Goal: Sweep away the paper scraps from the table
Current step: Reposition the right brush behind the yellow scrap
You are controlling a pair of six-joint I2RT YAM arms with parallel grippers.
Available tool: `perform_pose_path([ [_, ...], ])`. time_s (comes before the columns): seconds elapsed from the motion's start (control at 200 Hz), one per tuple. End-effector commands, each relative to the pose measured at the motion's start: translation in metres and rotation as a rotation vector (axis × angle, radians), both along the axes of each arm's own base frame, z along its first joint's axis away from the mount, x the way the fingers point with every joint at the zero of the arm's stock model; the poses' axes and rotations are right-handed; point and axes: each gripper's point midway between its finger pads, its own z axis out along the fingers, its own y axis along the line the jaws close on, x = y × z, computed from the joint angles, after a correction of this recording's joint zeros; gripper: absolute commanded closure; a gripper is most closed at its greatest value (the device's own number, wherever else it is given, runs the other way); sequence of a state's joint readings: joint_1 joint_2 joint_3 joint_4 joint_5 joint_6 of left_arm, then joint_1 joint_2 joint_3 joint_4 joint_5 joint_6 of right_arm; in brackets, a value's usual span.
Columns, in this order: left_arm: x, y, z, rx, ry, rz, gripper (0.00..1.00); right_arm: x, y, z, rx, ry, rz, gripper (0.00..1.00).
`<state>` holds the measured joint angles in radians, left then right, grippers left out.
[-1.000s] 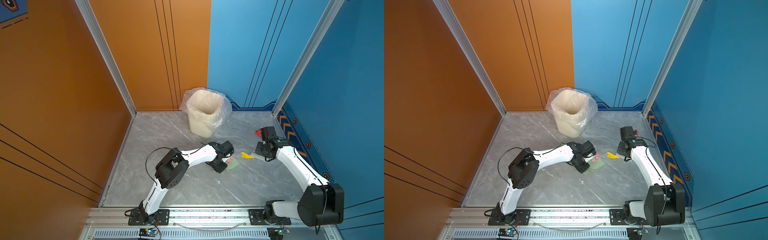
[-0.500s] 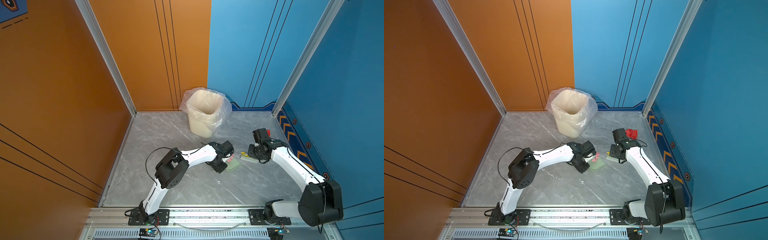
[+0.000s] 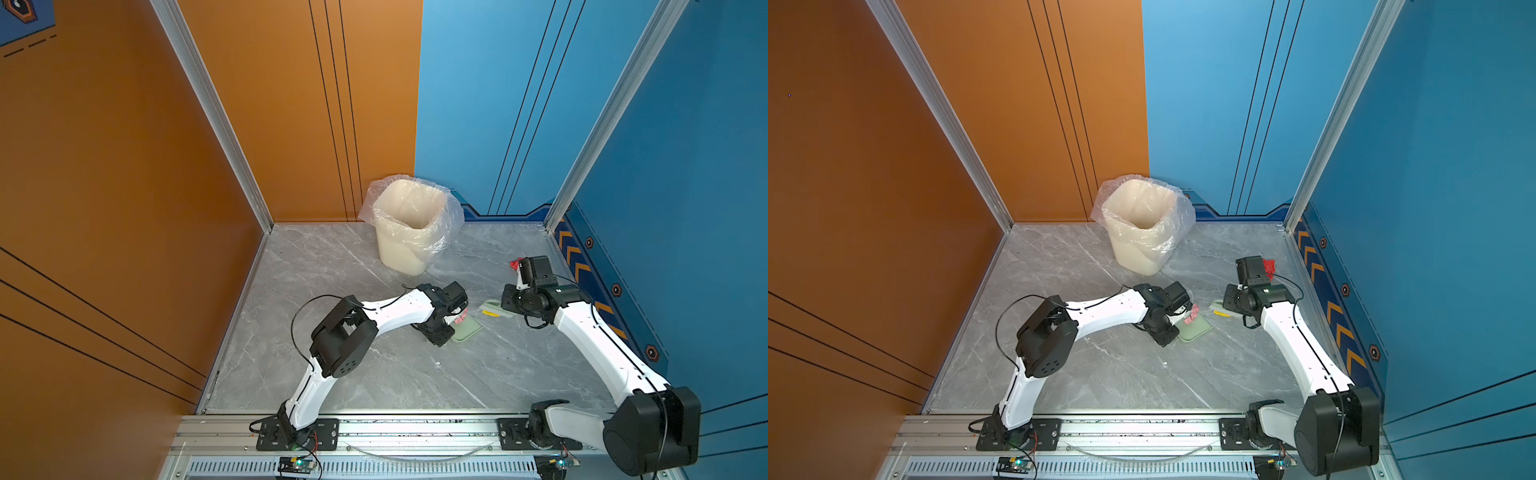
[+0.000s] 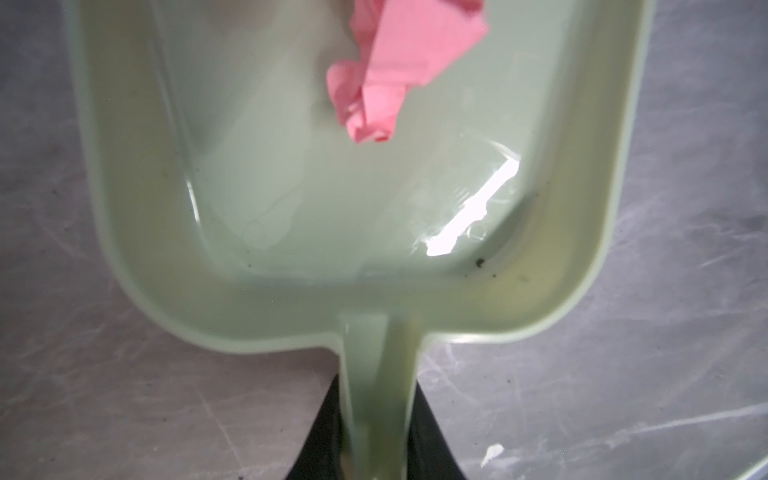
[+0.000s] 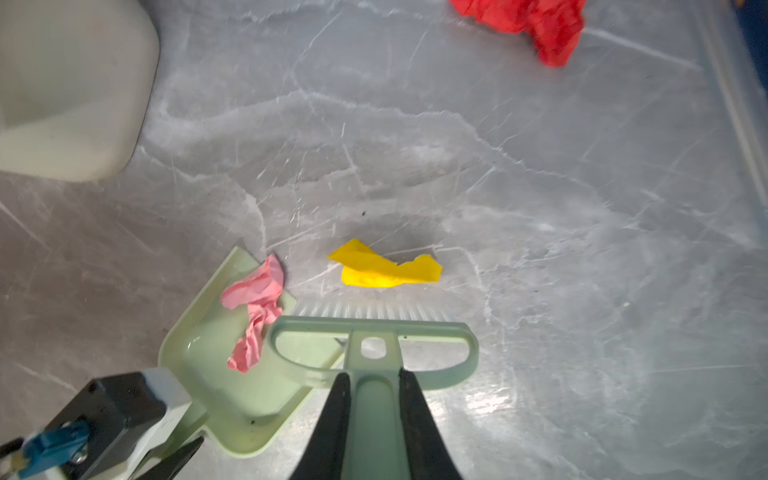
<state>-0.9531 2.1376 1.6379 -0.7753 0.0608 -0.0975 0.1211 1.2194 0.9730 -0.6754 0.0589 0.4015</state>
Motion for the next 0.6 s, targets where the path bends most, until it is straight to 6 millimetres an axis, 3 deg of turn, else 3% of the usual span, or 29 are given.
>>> perform_pose_path([
  [0.0,-0.009,0.002,-0.006,0.032,0.020,-0.017,1.00,0.002,-0.037,0.007,-0.116,-0.061,-0.158,1.00],
  [0.27,-0.009,0.003,-0.003,0.033,0.010,-0.023,1.00,0.001,-0.068,-0.013,-0.184,-0.024,-0.291,1.00],
  [0.596,-0.008,0.002,-0.002,0.027,0.011,-0.019,1.00,0.006,-0.047,-0.037,-0.140,0.025,-0.189,1.00],
])
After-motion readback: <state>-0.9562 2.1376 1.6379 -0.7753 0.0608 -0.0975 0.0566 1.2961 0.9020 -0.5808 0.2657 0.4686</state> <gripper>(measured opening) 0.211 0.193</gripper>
